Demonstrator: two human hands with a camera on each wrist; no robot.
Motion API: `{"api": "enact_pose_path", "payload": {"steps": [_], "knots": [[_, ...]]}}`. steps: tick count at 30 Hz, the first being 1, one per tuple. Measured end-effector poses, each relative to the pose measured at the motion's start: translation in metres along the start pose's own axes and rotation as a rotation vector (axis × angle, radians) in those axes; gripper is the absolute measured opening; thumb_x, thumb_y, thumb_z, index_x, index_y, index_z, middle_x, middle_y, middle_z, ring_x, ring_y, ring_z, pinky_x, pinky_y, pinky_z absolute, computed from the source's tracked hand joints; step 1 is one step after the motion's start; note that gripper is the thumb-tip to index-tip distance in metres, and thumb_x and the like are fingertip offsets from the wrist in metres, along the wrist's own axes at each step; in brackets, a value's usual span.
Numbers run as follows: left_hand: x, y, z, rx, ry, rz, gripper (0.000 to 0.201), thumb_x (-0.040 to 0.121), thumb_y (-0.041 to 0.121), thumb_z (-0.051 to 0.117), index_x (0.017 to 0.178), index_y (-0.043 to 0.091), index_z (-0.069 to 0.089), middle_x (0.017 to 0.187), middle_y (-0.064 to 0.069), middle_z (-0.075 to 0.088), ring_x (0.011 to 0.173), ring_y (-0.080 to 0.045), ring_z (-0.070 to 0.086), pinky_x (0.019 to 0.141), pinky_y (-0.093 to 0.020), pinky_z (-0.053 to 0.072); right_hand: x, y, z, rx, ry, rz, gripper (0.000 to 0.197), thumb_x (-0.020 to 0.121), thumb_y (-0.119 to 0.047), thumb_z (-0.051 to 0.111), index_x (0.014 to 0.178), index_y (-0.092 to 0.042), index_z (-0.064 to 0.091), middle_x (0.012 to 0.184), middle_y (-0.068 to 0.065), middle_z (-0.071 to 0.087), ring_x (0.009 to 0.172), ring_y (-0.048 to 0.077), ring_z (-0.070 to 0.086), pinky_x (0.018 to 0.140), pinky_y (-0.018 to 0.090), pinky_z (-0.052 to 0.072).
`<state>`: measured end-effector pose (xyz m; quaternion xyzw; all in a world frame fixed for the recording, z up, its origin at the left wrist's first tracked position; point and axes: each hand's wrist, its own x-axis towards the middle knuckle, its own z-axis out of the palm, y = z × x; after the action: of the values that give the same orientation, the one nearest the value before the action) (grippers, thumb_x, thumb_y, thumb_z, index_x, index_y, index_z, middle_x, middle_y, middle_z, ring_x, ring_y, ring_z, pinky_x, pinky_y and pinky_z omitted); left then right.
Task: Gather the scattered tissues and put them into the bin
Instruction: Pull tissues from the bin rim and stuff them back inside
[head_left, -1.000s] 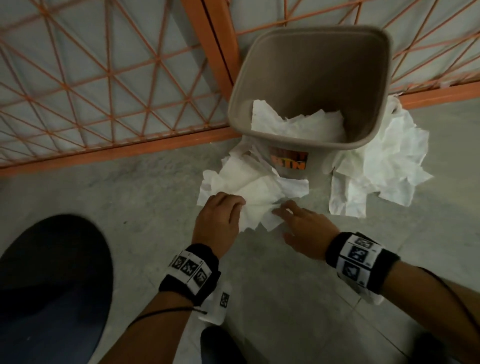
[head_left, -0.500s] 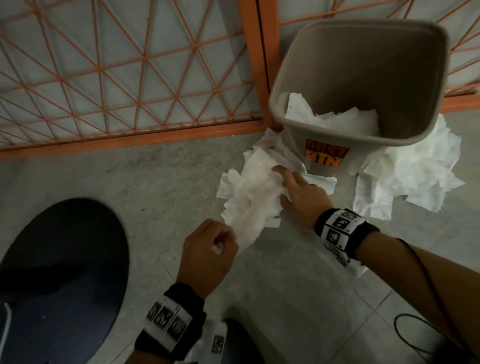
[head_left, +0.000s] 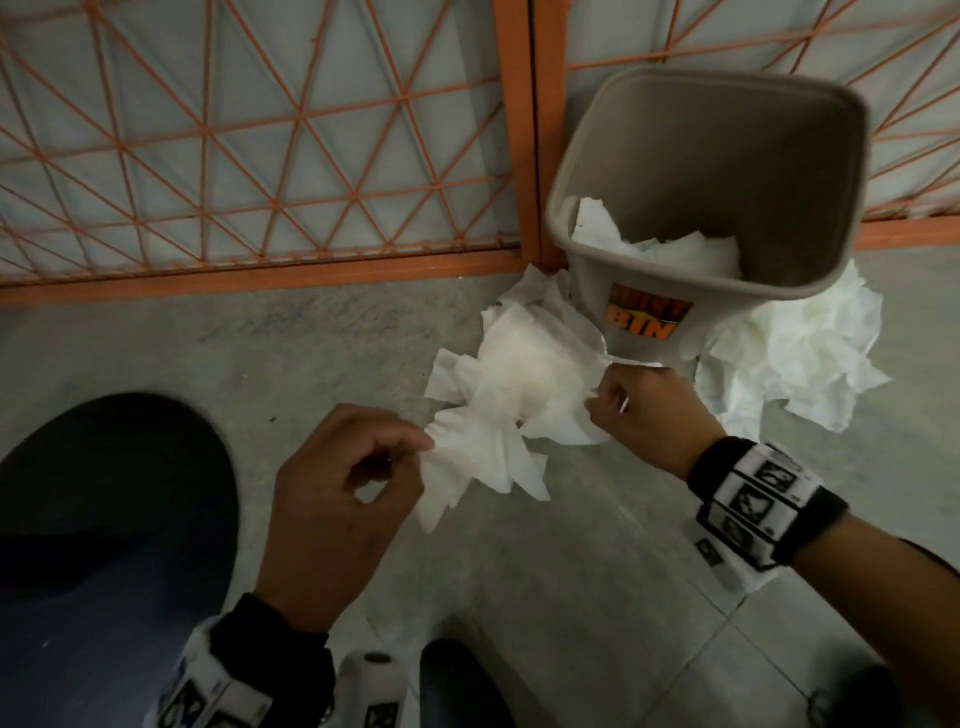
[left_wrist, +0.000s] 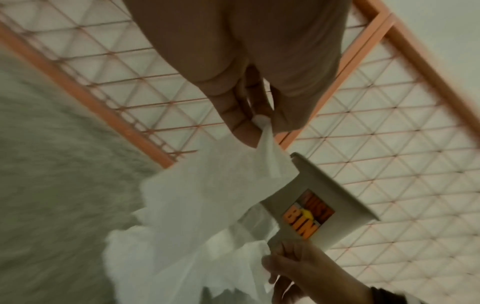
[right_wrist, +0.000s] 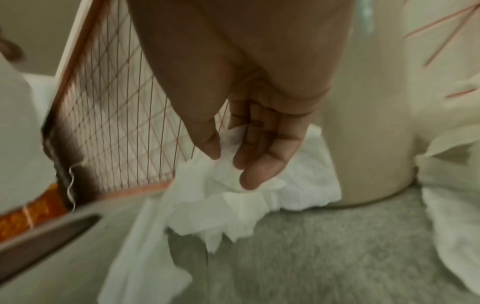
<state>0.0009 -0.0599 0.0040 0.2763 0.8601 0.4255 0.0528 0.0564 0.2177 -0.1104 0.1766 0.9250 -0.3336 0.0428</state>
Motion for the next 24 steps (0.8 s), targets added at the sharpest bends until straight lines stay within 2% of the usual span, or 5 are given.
{"api": "enact_pose_path", "payload": {"steps": [10,14,18,22,24], "knots": [[0.116,0.143,0.043,-0.280,-0.064,0.390,0.017,0.088,0.004,0.064,0.096,0.017,0.070,0.092,0.013,0.072,0.084,0.002,0.070,0.076,-0.015,0.053,-0.092,-0.023,-0.150,0.286,0.074,-0.039,0.023,0.080,-0.003,0.060,0.067,-0.015,0.045,0.060,-0.002,0.050,0.052,0.007,0.046,0.051,0.016,0.040],[0.161,0.169,0.073,-0.272,0.034,0.440,0.016,0.086,0.003,0.061,0.091,0.014,0.072,0.086,0.011,0.071,0.079,0.000,0.068,0.074,-0.014,0.052,-0.095,-0.030,-0.203,0.430,0.239,-0.136,0.018,0.091,0.000,0.055,0.082,-0.014,0.062,0.082,0.012,0.063,0.063,0.029,0.066,0.058,0.039,0.060],[0.181,0.155,0.100,0.027,-0.192,0.301,0.022,0.088,0.012,0.060,0.102,0.025,0.072,0.095,0.014,0.069,0.081,0.003,0.061,0.078,-0.014,0.050,-0.060,-0.035,-0.240,0.305,0.453,-0.189,0.021,0.087,-0.010,0.054,0.082,-0.022,0.070,0.083,0.005,0.070,0.073,0.030,0.069,0.069,0.051,0.058],[0.155,0.139,0.089,0.041,-0.078,0.271,0.026,0.092,0.015,0.058,0.113,0.026,0.069,0.099,0.017,0.067,0.089,0.007,0.062,0.079,-0.004,0.047,-0.015,-0.044,-0.258,0.131,0.594,-0.240,0.029,0.085,-0.009,0.045,0.089,-0.021,0.071,0.094,-0.003,0.068,0.084,0.011,0.060,0.077,0.018,0.050],[0.139,0.122,0.078,-0.047,0.027,0.231,0.022,0.093,0.016,0.056,0.110,0.024,0.069,0.098,0.015,0.069,0.087,0.002,0.067,0.077,-0.012,0.053,0.004,-0.046,-0.255,-0.032,0.569,-0.264,0.031,0.087,-0.012,0.043,0.097,-0.017,0.072,0.103,0.002,0.069,0.087,0.014,0.061,0.075,0.018,0.045]]}}
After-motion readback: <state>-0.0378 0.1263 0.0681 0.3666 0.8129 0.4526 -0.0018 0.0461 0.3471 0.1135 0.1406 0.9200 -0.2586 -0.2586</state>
